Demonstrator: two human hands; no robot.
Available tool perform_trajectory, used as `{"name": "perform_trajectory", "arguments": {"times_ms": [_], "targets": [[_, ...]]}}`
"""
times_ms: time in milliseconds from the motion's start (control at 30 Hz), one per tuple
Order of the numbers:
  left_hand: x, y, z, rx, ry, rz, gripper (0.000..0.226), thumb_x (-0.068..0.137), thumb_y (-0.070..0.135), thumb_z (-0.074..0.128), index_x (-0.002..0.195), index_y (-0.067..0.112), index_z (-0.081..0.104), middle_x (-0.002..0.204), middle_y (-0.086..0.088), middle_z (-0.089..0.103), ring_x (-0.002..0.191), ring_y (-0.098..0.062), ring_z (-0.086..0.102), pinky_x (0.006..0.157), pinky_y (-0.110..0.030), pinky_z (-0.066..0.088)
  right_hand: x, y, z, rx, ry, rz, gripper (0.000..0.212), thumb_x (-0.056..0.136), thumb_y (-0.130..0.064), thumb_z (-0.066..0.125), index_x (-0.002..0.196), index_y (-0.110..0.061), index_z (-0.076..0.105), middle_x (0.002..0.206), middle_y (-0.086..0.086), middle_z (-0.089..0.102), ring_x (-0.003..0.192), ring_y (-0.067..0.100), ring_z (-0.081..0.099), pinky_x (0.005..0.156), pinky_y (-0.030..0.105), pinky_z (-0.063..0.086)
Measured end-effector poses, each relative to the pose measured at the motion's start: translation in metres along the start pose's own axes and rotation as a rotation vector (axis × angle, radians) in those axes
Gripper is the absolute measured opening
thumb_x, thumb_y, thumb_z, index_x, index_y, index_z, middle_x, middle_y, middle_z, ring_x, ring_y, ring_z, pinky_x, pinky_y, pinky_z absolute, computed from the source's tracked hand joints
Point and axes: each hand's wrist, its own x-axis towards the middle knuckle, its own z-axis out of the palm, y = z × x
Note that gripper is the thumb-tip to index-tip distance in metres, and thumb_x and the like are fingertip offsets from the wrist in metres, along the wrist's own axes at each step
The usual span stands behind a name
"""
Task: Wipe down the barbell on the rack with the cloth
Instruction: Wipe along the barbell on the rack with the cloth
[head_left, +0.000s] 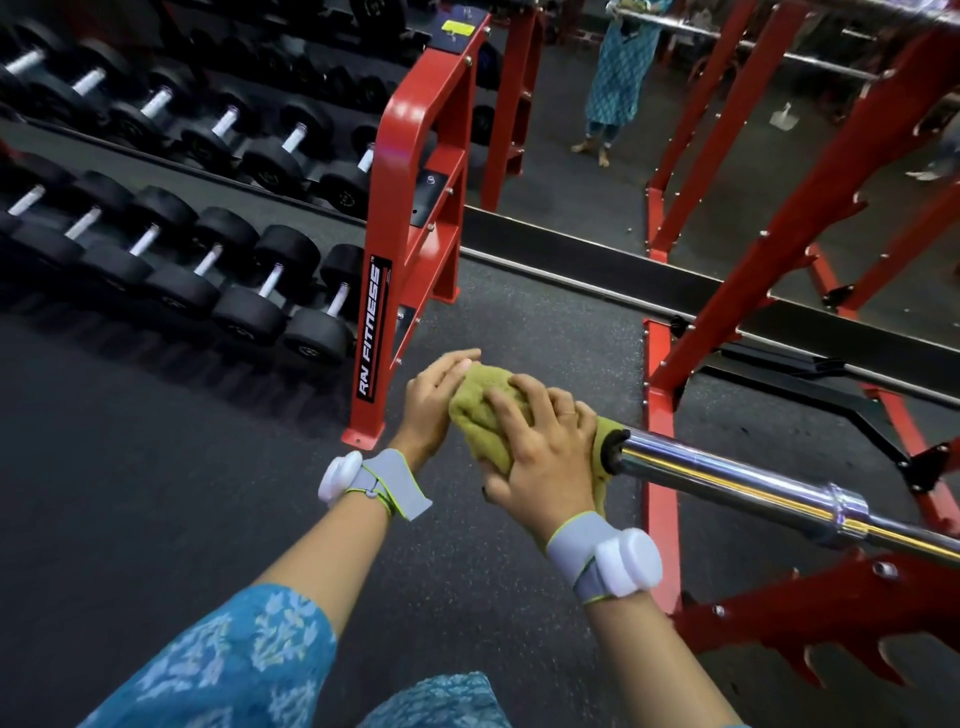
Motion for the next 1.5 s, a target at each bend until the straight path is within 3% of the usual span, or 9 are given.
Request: {"name": "perform_trajectory", "arguments": {"times_ms": [233, 433, 600, 733, 833, 1033, 1200, 1367, 1500], "targets": [[0.008, 0.011, 0.006, 0.213, 0.107, -0.036, 0.034, 0.076, 0.028, 0.044, 0.045, 0.017, 0.052, 0.045, 0.004, 0.049, 0.054, -0.013, 0.046, 0.057, -0.031, 0.031, 0.021, 0.001, -0.009, 0.033, 0.086, 0.303, 0.055, 0.058, -0.044, 0.045, 0.105, -0.021, 0.062, 0.098, 0.005, 0.059, 0.081, 0.031, 0.053, 0.073, 0.037, 0.024], [0.029, 0.018, 0.001, 0.514, 0.011, -0.42, 0.038, 0.09, 0.023, 0.046, 0.115, -0.003, 0.058, 0.118, -0.024, 0.059, 0.112, -0.04, 0.054, 0.089, -0.033, 0.045, 0.024, -0.01, 0.0, 0.007, 0.037, 0.105, 0.057, 0.06, -0.045, 0.049, 0.112, -0.022, 0.054, 0.109, 0.008, 0.059, 0.089, 0.029, 0.046, 0.079, 0.04, 0.026], [0.02, 0.031, 0.006, 0.231, 0.102, -0.491, 0.04, 0.084, 0.022, 0.047, 0.113, -0.005, 0.057, 0.108, -0.025, 0.059, 0.104, -0.044, 0.058, 0.077, -0.046, 0.054, 0.003, 0.006, -0.001, -0.002, 0.064, -0.032, 0.06, 0.058, -0.045, 0.054, 0.115, -0.029, 0.049, 0.116, 0.006, 0.06, 0.093, 0.029, 0.048, 0.082, 0.04, 0.028], [0.015, 0.038, 0.007, 0.104, 0.117, -0.527, 0.037, 0.076, 0.015, 0.053, 0.107, -0.006, 0.055, 0.111, -0.025, 0.055, 0.083, -0.044, 0.061, 0.041, -0.042, 0.051, 0.022, 0.01, -0.011, 0.061, 0.083, 0.274, 0.052, 0.058, -0.045, 0.046, 0.102, -0.023, 0.062, 0.096, 0.005, 0.06, 0.081, 0.031, 0.054, 0.073, 0.037, 0.03], [0.014, 0.038, 0.006, 0.106, 0.142, -0.505, 0.042, 0.072, 0.022, 0.054, 0.104, -0.005, 0.058, 0.11, -0.023, 0.058, 0.085, -0.041, 0.062, 0.047, -0.046, 0.054, 0.037, -0.003, -0.011, 0.037, 0.038, 0.347, 0.053, 0.058, -0.045, 0.041, 0.098, -0.019, 0.065, 0.091, 0.006, 0.06, 0.078, 0.032, 0.055, 0.071, 0.04, 0.035], [0.009, 0.033, 0.005, 0.079, 0.126, -0.476, 0.047, 0.083, 0.026, 0.049, 0.113, -0.009, 0.057, 0.117, -0.029, 0.058, 0.106, -0.041, 0.058, 0.085, -0.044, 0.05, 0.008, -0.005, -0.004, 0.031, -0.002, 0.02, 0.058, 0.06, -0.047, 0.05, 0.114, -0.026, 0.052, 0.115, 0.006, 0.057, 0.092, 0.028, 0.044, 0.081, 0.04, 0.028], [0.008, 0.045, 0.008, 0.132, 0.151, -0.51, 0.024, 0.083, 0.013, 0.054, 0.097, -0.005, 0.058, 0.104, -0.019, 0.054, 0.068, -0.032, 0.059, 0.036, -0.033, 0.049, -0.002, 0.021, -0.018, 0.041, 0.033, 0.135, 0.055, 0.057, -0.046, 0.049, 0.109, -0.031, 0.054, 0.106, 0.003, 0.061, 0.087, 0.029, 0.051, 0.074, 0.036, 0.027], [0.007, 0.046, 0.008, 0.104, 0.161, -0.513, 0.029, 0.08, 0.016, 0.054, 0.1, -0.005, 0.055, 0.107, -0.02, 0.051, 0.081, -0.041, 0.06, 0.044, -0.047, 0.054, 0.045, 0.02, -0.029, 0.023, -0.166, 0.506, 0.05, 0.065, -0.046, 0.04, 0.107, -0.028, 0.06, 0.104, 0.001, 0.056, 0.1, 0.031, 0.049, 0.077, 0.038, 0.027], [0.01, 0.042, 0.008, 0.2, 0.133, -0.464, 0.032, 0.082, 0.017, 0.053, 0.103, -0.006, 0.061, 0.107, -0.02, 0.057, 0.075, -0.032, 0.06, 0.036, -0.033, 0.051, 0.045, 0.003, -0.019, 0.016, -0.139, 0.234, 0.048, 0.064, -0.048, 0.043, 0.102, -0.027, 0.065, 0.098, 0.001, 0.06, 0.086, 0.032, 0.054, 0.073, 0.039, 0.032]]}}
